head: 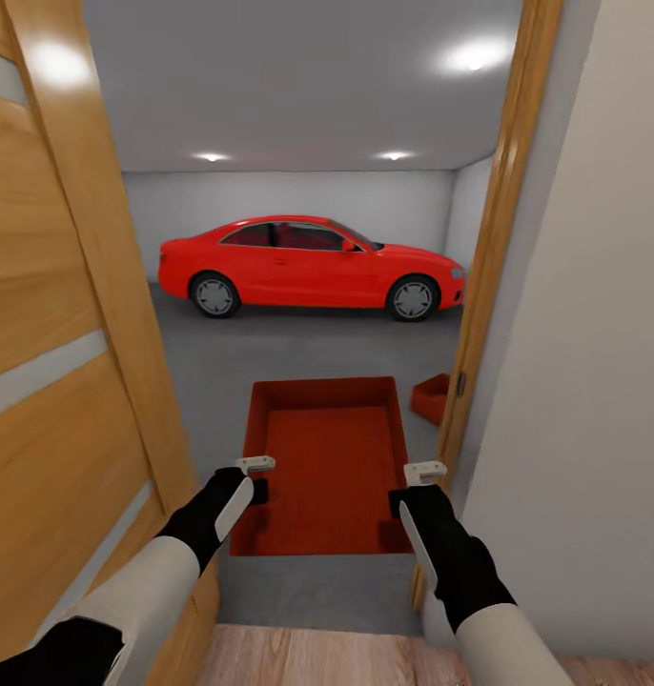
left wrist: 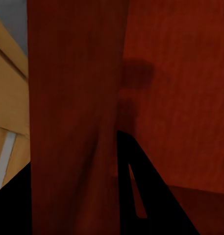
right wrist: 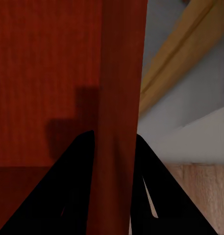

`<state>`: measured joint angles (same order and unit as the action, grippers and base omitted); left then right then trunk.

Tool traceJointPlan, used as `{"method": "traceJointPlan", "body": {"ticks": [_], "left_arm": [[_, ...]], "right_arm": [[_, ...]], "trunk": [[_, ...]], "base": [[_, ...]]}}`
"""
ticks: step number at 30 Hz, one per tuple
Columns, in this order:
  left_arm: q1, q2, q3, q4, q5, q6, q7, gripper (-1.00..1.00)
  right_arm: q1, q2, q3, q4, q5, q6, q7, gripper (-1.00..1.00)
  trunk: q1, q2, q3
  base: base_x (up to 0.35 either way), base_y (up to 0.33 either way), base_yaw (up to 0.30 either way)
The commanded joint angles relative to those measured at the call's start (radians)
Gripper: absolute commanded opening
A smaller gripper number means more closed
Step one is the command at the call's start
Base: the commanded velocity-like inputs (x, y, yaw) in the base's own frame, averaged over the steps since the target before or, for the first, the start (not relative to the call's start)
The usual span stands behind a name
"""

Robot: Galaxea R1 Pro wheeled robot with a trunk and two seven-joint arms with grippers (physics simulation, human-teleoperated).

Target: Move the two storage containers from the living room to the garage. In the garage, place one container on the floor and stack the other container on top of it (either order is fine).

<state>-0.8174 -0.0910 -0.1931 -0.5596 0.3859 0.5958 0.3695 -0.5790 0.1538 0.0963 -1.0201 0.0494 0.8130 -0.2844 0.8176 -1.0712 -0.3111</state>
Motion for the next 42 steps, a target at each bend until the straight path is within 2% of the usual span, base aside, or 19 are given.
{"method": "traceJointPlan", "body": {"ticks": [1, 6, 30, 42], "left_arm": [[0.0, -0.027, 0.003, -0.002, -0.032, -0.013, -0.001, -1.0], [0.0, -0.028, 0.003, -0.001, -0.032, -0.014, -0.001, -1.0], [0.0, -0.028, 0.003, -0.002, -0.032, -0.014, -0.002, -1.0], [0.0, -0.028, 0.003, -0.002, -0.032, -0.014, -0.001, -1.0]], "right_arm": [[0.001, 0.021, 0.042, 0.002, -0.036, -0.005, 0.004, -1.0], [0.001, 0.021, 0.042, 0.002, -0.036, -0.005, 0.004, -1.0], [0.001, 0.021, 0.042, 0.002, -0.036, -0.006, 0.004, -1.0], [0.001, 0.021, 0.042, 0.002, -0.036, -0.006, 0.004, -1.0]], "trunk": [[0.0, 0.0, 0.0], [0.0, 0.0, 0.0], [0.0, 0.0, 0.0], [0.0, 0.0, 0.0]], "base": [[0.058, 0.142, -0.285], [0.016, 0.039, -0.141], [0.0, 0.072, -0.003], [0.03, 0.013, -0.093]]}}
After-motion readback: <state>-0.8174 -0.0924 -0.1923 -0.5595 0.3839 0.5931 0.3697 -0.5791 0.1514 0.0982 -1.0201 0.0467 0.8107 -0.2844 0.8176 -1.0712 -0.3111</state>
